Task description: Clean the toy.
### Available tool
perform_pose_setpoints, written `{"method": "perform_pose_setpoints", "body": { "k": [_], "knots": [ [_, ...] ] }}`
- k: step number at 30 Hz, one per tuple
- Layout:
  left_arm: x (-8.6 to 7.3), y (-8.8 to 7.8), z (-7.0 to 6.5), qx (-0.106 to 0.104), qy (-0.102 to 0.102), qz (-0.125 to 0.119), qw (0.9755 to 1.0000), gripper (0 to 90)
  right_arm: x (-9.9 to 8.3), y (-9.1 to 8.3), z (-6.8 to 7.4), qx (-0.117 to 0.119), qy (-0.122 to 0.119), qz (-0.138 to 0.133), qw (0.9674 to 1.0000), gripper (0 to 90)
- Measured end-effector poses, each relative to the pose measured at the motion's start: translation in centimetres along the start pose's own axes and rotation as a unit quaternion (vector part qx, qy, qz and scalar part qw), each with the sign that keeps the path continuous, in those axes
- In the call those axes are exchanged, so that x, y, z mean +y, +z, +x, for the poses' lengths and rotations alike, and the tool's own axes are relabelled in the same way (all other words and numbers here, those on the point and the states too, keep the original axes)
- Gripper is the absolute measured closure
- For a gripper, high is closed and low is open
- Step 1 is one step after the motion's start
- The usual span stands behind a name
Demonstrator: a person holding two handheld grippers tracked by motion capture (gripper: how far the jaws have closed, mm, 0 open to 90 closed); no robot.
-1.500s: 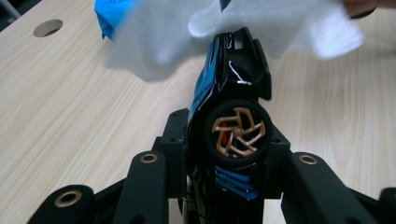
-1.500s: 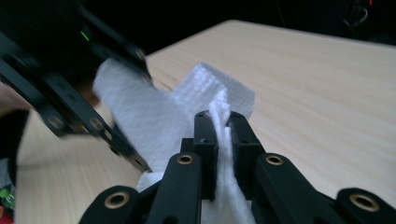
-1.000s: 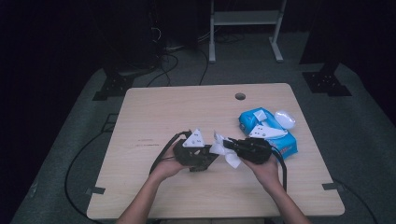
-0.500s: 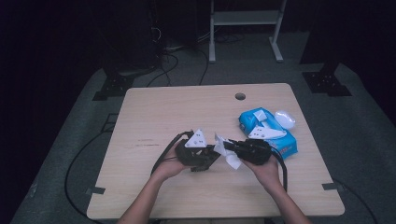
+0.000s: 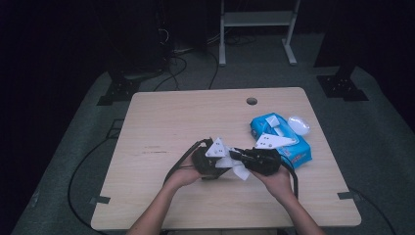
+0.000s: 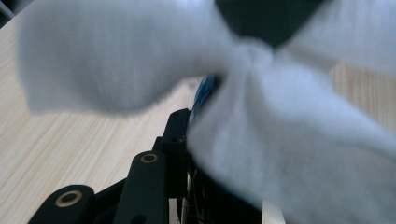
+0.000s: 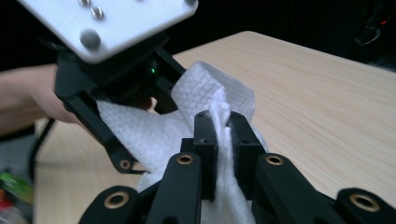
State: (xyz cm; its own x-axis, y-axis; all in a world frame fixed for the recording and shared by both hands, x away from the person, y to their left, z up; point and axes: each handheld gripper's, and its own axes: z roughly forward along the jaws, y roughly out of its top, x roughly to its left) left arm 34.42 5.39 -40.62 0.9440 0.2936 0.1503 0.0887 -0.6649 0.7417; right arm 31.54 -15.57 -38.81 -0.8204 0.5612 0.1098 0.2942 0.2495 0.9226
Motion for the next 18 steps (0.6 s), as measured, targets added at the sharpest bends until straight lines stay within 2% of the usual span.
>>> {"method": "perform_pose_setpoints", "body": {
  "k": [3, 4, 7, 9, 10, 12, 14, 18],
  "knots": [
    [-0.3, -0.3, 0.1, 0.0, -0.013, -0.011, 0.9999, 63.3, -0.3, -0.3, -0.7, -0.017, 0.005, 0.002, 0.9998, 83.0],
    [-0.4, -0.6, 0.3, 0.001, -0.01, -0.01, 0.9999, 63.4, -0.4, -0.4, -0.9, -0.021, 0.01, 0.003, 0.9997, 83.0],
    [-0.5, -0.7, 0.5, -0.003, -0.017, -0.017, 0.9997, 63.4, -1.3, -0.5, -2.1, -0.029, 0.034, 0.011, 0.999, 83.1],
    [-0.4, -0.6, 0.4, -0.003, -0.013, -0.014, 0.9998, 63.4, -1.5, -0.4, -2.3, -0.026, 0.046, 0.008, 0.9986, 83.1],
    [-0.3, -0.6, 0.3, -0.003, -0.01, -0.01, 0.9999, 63.4, -1.3, -0.3, -2.1, -0.027, 0.044, 0.003, 0.9987, 83.1],
    [-0.3, -0.5, 0.3, -0.004, -0.013, -0.018, 0.9997, 63.4, -0.7, -0.3, -1.6, -0.018, 0.035, -0.005, 0.9992, 83.0],
    [-0.3, -0.7, 0.3, -0.005, -0.019, -0.023, 0.9995, 63.4, -0.4, -0.3, -1.4, -0.021, 0.027, -0.009, 0.9994, 83.0],
    [-0.5, -1.0, 0.5, -0.005, -0.022, -0.025, 0.9994, 63.6, -1.4, -0.2, -2.1, -0.03, 0.045, -0.004, 0.9985, 83.1]
  ]
}}
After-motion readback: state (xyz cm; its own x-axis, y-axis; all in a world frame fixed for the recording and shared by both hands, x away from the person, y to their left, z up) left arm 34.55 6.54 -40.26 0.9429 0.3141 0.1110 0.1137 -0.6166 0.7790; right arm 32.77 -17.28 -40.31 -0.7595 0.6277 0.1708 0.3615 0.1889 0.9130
